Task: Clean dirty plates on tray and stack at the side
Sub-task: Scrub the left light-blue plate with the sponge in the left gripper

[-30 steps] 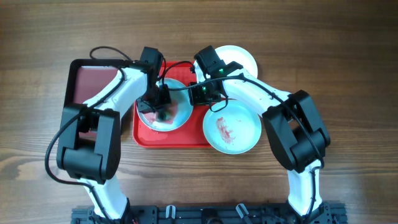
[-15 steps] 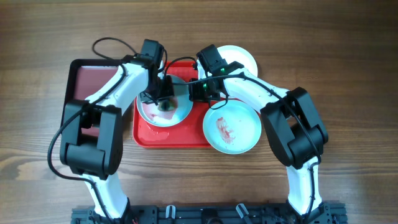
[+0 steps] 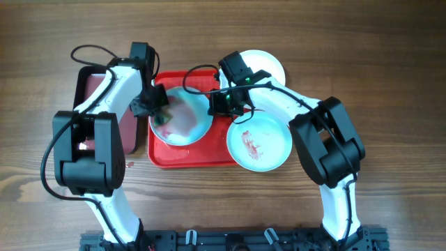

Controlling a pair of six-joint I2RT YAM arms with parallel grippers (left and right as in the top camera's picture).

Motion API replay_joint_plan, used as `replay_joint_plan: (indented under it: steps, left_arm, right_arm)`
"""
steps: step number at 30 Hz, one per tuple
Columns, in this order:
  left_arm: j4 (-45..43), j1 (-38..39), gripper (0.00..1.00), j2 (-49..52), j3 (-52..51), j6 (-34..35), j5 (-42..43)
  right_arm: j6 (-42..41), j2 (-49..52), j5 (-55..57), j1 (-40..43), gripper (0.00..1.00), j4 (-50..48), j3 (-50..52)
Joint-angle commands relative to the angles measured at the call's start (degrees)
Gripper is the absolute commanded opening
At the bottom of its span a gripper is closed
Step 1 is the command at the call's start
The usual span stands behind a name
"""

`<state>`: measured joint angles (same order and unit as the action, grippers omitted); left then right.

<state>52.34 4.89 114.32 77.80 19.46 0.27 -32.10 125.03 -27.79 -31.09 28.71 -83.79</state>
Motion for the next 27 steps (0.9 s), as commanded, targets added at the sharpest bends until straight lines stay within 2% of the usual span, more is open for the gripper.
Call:
replay_joint_plan:
  steps: [1,4,6,13,14,17,20,24,27]
  left_arm:
    - [6.0,1.7,0.04,1.0,-0.3,-0.5,1.7]
    - [9.2,5.4,0.04,1.0,-0.3,-9.4,9.6]
    - [7.5,7.8,0.04,1.0,-0.3,-12.8,12.6]
    - [-8.4,14.4,0.04,3.8,-0.3,-11.5,13.2]
    - [-10.9,14.4,0.04,4.3,-0.3,-10.1,11.7]
    - [-18.3,12.0,0.04,4.3,-0.3,-0.3,-2.7]
    - [-22.2,8.6,0.04,4.3,-0.3,0.8,-7.6]
    - [-15.8,5.3,0.04,4.3,-0.3,5.0,-7.6]
    - [-6.4,5.5,0.04,4.3,-0.3,3.7,-7.4]
  right_arm:
    - [-1.0,3.0,1.1,0.6,0.04,0.9,1.0]
    - [-0.9,3.0,-0.2,1.9,0.04,0.8,1.0]
    - [-0.8,3.0,-0.8,2.4,0.04,0.5,1.0]
    - [0.5,3.0,-2.3,2.4,0.04,0.3,1.0]
    - [0.5,3.0,-2.3,2.4,0.04,0.3,1.0]
    - [0.6,3.0,-2.3,2.4,0.04,0.4,1.0]
    - [0.6,3.0,-2.3,2.4,0.04,0.4,1.0]
    - [0.6,3.0,-2.1,2.4,0.04,0.4,1.0]
    - [0.6,3.0,-2.1,2.4,0.04,0.2,1.0]
